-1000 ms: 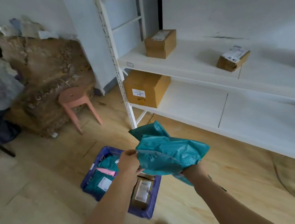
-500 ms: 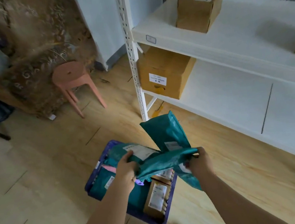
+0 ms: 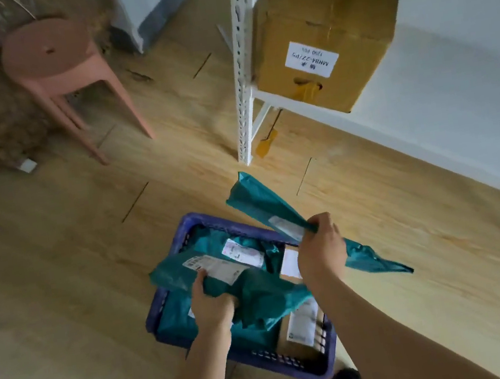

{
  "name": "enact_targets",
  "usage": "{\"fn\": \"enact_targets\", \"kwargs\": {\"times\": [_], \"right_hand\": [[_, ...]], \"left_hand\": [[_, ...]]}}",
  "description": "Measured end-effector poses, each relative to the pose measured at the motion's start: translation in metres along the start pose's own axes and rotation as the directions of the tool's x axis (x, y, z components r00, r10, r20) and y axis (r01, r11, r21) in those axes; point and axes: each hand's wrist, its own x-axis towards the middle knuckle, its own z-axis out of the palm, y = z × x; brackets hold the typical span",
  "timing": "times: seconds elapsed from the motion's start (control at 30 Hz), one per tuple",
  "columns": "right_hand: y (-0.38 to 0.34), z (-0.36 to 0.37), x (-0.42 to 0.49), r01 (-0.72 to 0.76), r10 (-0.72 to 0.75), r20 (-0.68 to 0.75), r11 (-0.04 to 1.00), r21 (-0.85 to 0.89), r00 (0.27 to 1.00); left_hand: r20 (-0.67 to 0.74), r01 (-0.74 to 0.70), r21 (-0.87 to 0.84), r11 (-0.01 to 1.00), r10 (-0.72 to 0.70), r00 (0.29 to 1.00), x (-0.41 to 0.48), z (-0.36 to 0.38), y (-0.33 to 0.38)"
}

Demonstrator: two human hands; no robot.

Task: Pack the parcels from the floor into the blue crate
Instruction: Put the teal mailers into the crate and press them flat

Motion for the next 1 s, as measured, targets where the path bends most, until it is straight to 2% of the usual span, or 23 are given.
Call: {"fn": "enact_targets", "kwargs": {"times": [0.1, 0.2, 0.23, 0.3, 0.33, 0.37, 0.4, 0.43, 0.5, 0.6, 0.7, 0.77, 0.83, 0.9, 0.93, 1.0], "right_hand": [[0.002, 0.060, 0.000, 0.048, -0.041, 0.088, 0.997, -0.068, 0.995], [0.009, 0.108, 0.005, 0.012, -0.003, 0.141, 0.998, -0.061, 0.990], [0.013, 0.120, 0.008, -0.009, 0.015, 0.149, 0.999, -0.037, 0.989], [0.021, 0.139, 0.017, -0.082, 0.076, 0.141, 0.996, 0.040, 0.987], [0.025, 0.145, 0.022, -0.131, 0.119, 0.133, 0.988, 0.079, 0.984], [0.030, 0.150, 0.028, -0.185, 0.170, 0.125, 0.976, 0.115, 0.977], [0.035, 0.154, 0.033, -0.247, 0.231, 0.115, 0.957, 0.152, 0.966], [0.039, 0.157, 0.037, -0.311, 0.295, 0.106, 0.930, 0.195, 0.949], [0.047, 0.161, 0.042, -0.424, 0.413, 0.104, 0.858, 0.288, 0.905], [0.051, 0.168, 0.042, -0.542, 0.535, 0.129, 0.762, 0.354, 0.835], [0.047, 0.171, 0.039, -0.640, 0.632, 0.176, 0.649, 0.412, 0.755], [0.043, 0.171, 0.035, -0.714, 0.697, 0.267, 0.490, 0.500, 0.665], [0.042, 0.171, 0.030, -0.762, 0.735, 0.367, 0.306, 0.571, 0.571], [0.049, 0.176, 0.026, -0.778, 0.732, 0.454, 0.164, 0.607, 0.508], [0.056, 0.181, 0.023, -0.790, 0.723, 0.493, 0.120, 0.601, 0.485], [0.069, 0.194, 0.017, -0.842, 0.695, 0.566, 0.107, 0.528, 0.443]], "left_hand": [[0.009, -0.004, 0.013, 1.000, 0.004, 1.000, 0.039, -0.003, -0.030], [0.000, -0.025, 0.025, 0.999, 0.025, 1.000, 0.077, 0.000, -0.064], [0.021, 0.006, 0.026, 1.000, -0.006, 1.000, 0.089, 0.000, -0.075], [0.138, 0.219, 0.081, 0.972, -0.229, 0.964, 0.106, 0.001, -0.097], [0.190, 0.344, 0.156, 0.926, -0.370, 0.910, 0.109, 0.000, -0.105], [0.222, 0.402, 0.274, 0.874, -0.464, 0.858, 0.111, -0.001, -0.111], [0.239, 0.376, 0.410, 0.831, -0.495, 0.835, 0.116, -0.003, -0.117], [0.255, 0.301, 0.514, 0.803, -0.478, 0.840, 0.125, -0.005, -0.120], [0.263, 0.194, 0.543, 0.817, -0.384, 0.885, 0.145, -0.007, -0.112], [0.239, 0.248, 0.405, 0.880, -0.363, 0.900, 0.170, -0.008, -0.081], [0.328, 0.315, 0.360, 0.878, -0.435, 0.839, 0.177, -0.004, -0.057], [0.330, 0.312, 0.366, 0.877, -0.436, 0.837, 0.182, 0.001, -0.050], [0.272, 0.300, 0.347, 0.888, -0.402, 0.875, 0.185, 0.004, -0.044], [0.260, 0.279, 0.296, 0.914, -0.358, 0.897, 0.193, 0.004, -0.039], [0.279, 0.235, 0.286, 0.929, -0.315, 0.907, 0.199, 0.004, -0.038], [0.278, 0.018, 0.327, 0.945, -0.114, 0.954, 0.205, 0.003, -0.030]]}}
